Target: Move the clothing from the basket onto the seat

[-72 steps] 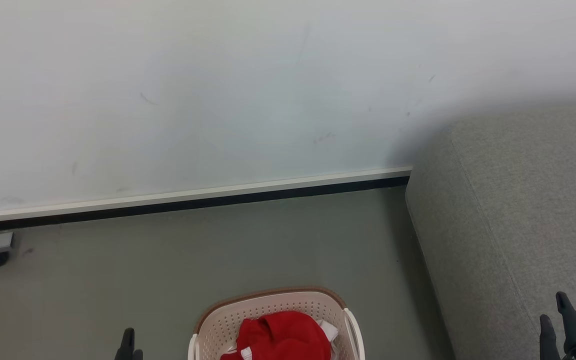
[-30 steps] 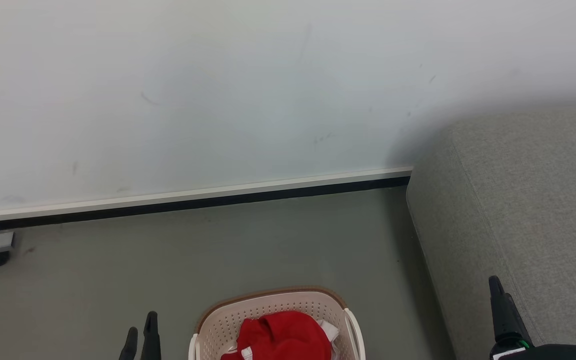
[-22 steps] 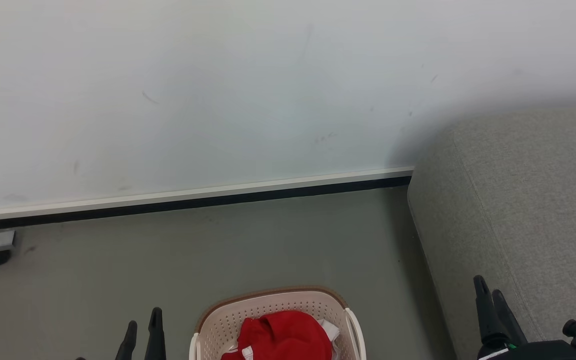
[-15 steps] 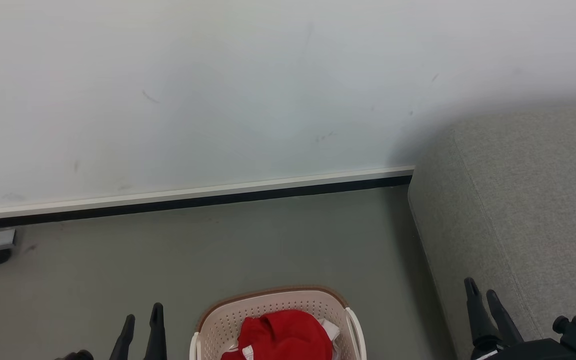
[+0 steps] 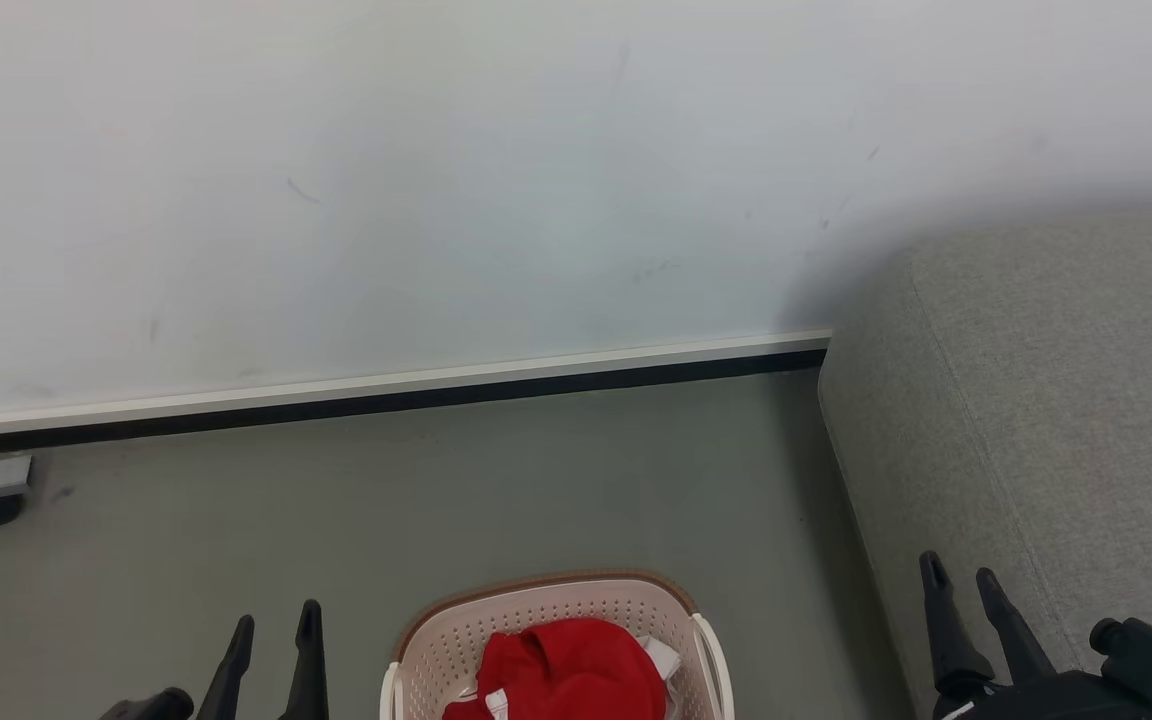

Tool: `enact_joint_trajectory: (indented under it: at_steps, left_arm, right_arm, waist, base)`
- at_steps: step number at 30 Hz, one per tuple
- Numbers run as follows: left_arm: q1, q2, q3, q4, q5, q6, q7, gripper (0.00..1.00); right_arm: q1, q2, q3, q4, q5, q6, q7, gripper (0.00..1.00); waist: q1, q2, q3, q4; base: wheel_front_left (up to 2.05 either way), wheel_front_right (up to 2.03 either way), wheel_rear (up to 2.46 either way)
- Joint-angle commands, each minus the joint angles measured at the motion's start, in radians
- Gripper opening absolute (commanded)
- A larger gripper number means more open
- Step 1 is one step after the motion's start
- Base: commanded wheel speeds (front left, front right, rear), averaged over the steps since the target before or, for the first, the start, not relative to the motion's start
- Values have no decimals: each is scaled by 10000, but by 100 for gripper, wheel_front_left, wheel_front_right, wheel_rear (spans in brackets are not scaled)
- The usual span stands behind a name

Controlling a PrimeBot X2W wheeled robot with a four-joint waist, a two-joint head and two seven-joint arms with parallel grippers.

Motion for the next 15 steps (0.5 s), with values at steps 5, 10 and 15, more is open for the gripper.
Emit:
enact_joint_trajectory:
  at_steps: [5,10,15]
  left_arm:
    - [178,7,-78,-134,759,158,-152,100]
    - [272,-12,-129,-194,1242,304,-211,100]
    - [418,-43,-66,-290,1566,466,-220,100]
  right_arm:
    - [-125,114,-11,-180,-869,64,54,100]
    - [-89,219,-85,-225,-1418,68,78,100]
    - [-16,314,-184,-253,-1926,67,153,100]
  waist:
    - [0,0,4,-9]
    - [0,0,-21,-9]
    - [0,0,-52,4]
  base:
    - [0,0,0]
    - [0,0,0]
    - [0,0,0]
